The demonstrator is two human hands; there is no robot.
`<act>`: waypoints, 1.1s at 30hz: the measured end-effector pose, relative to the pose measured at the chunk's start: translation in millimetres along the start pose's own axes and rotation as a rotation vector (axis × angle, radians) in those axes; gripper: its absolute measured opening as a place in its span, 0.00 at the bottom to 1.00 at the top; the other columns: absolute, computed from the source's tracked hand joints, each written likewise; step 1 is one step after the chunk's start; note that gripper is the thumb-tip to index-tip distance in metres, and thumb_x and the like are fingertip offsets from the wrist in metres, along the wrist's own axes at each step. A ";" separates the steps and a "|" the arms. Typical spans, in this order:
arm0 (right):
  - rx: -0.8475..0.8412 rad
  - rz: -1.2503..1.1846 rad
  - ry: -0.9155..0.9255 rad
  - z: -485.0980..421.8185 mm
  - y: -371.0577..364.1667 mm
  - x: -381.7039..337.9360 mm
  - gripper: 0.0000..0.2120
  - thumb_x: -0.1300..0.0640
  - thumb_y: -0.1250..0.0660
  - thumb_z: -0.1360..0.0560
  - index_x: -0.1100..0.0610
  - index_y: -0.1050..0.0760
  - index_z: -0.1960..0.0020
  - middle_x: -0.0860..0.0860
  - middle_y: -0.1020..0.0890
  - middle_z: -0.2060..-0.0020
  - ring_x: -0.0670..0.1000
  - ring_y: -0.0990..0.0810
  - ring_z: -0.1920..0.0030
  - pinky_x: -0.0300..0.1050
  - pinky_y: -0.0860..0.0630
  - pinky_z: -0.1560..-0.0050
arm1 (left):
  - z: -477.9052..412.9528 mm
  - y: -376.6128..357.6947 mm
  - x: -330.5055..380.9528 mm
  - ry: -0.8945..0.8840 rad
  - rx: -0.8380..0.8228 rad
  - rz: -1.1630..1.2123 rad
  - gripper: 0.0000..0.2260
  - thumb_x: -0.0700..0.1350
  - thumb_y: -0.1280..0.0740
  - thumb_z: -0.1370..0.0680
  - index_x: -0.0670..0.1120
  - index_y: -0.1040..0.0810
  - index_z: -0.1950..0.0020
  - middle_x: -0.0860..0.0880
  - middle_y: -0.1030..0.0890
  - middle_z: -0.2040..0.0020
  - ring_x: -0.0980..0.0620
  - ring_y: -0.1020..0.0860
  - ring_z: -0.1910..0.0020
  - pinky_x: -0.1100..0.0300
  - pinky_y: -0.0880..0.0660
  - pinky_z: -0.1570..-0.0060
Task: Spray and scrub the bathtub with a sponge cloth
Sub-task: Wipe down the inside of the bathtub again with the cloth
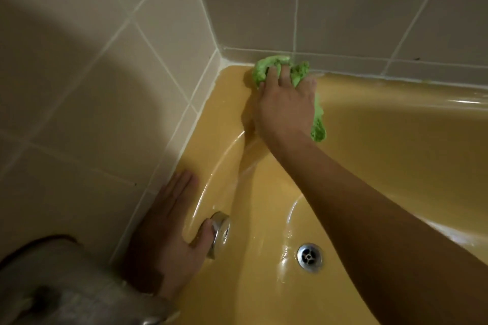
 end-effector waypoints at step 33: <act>-0.046 0.149 0.232 -4.0 -4.1 6.0 0.29 0.51 0.54 0.18 0.61 0.41 0.20 0.64 0.33 0.24 0.71 0.33 0.27 0.69 0.41 0.25 | -3.4 1.3 -0.3 0.054 0.032 0.110 0.33 0.58 0.34 0.26 0.45 0.27 0.24 0.52 0.29 0.23 0.63 0.38 0.21 0.69 0.39 0.27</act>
Point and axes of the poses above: each hand's wrist, its own z-axis away from the middle knuckle, its own y-axis out of the back of the hand, x = y × z, the point moved 4 cm from there along -z, towards the middle knuckle
